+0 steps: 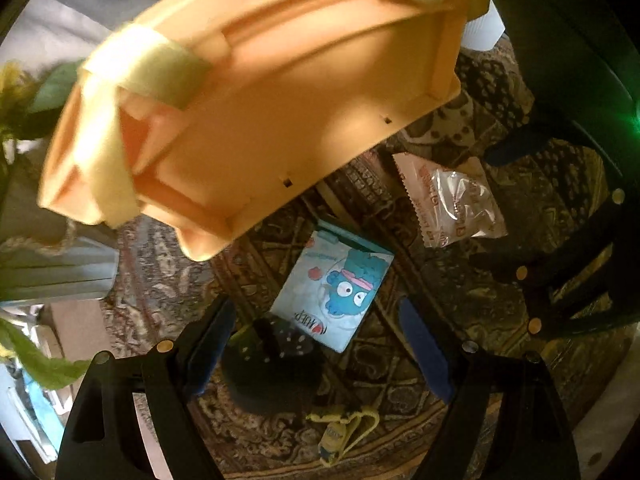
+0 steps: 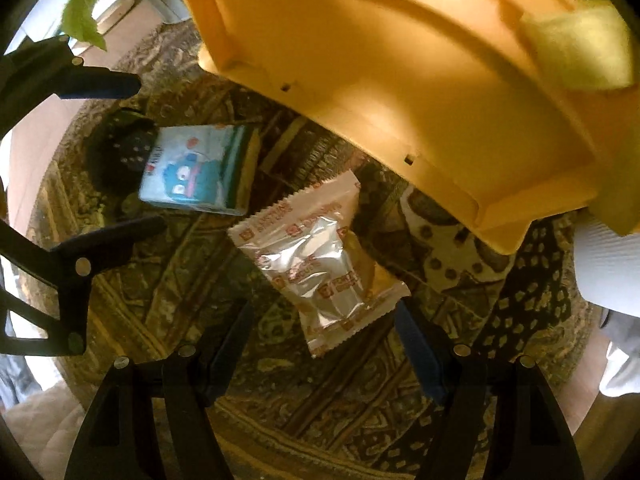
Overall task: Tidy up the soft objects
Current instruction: 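Withdraw both tools and lower them toward the blue box and snack packet, then grasp the blue cartoon box with the left tool while the right tool grasps the Fortune Biscuits packet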
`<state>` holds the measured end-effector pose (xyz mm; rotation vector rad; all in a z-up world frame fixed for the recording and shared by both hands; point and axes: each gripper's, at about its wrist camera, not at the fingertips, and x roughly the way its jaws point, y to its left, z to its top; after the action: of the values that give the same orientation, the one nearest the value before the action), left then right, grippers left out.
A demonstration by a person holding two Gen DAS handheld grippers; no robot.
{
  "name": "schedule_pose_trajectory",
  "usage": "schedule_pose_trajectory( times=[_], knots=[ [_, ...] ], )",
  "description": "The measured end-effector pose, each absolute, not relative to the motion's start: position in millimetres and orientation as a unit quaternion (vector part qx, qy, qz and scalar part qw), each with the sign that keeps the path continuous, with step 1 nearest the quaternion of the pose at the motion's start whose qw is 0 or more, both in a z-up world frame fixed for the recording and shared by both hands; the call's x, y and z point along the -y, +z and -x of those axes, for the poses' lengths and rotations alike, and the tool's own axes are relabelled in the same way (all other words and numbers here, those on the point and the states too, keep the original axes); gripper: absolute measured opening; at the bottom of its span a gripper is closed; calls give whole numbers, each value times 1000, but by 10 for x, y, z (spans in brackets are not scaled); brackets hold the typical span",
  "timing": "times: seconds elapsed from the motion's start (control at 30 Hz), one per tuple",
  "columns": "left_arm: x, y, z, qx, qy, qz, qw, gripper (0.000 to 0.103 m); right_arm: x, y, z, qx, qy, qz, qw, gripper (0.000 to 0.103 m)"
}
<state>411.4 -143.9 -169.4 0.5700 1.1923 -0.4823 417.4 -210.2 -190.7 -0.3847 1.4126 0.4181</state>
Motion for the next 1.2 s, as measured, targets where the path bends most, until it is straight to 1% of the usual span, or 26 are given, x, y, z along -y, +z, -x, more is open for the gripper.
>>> schedule_pose_trajectory(
  times=[0.4,0.5,0.57,0.6,0.63,0.77,0.93,1.2],
  knots=[
    [1471,-2058,-4288,-567,-229,-232,756,84,2031,-2112,-4300,-628,181,165,739,73],
    [1481,-2097,-4294,-562,-225,-228,762,81,2044,-2146,-4323,-623,180,164,744,73],
    [1486,-2095,-4297,-562,-228,-217,765,75,2037,-2138,-4310,-615,179,162,750,72],
    [1482,-2098,-4294,-563,-229,-213,765,72,2037,-2137,-4293,-614,178,161,752,70],
    [1488,-2094,-4288,-563,-232,-205,766,67,2049,-2133,-4278,-612,178,159,754,67],
    [1509,-2073,-4237,-556,-227,-198,775,65,2087,-2092,-4225,-605,177,142,763,60],
    [1467,-1965,-4103,-551,-211,-157,792,64,2243,-2003,-4158,-591,171,121,779,52],
    [1298,-1755,-3836,-518,-154,-101,835,63,2403,-1751,-3975,-556,153,92,812,49]
  ],
)
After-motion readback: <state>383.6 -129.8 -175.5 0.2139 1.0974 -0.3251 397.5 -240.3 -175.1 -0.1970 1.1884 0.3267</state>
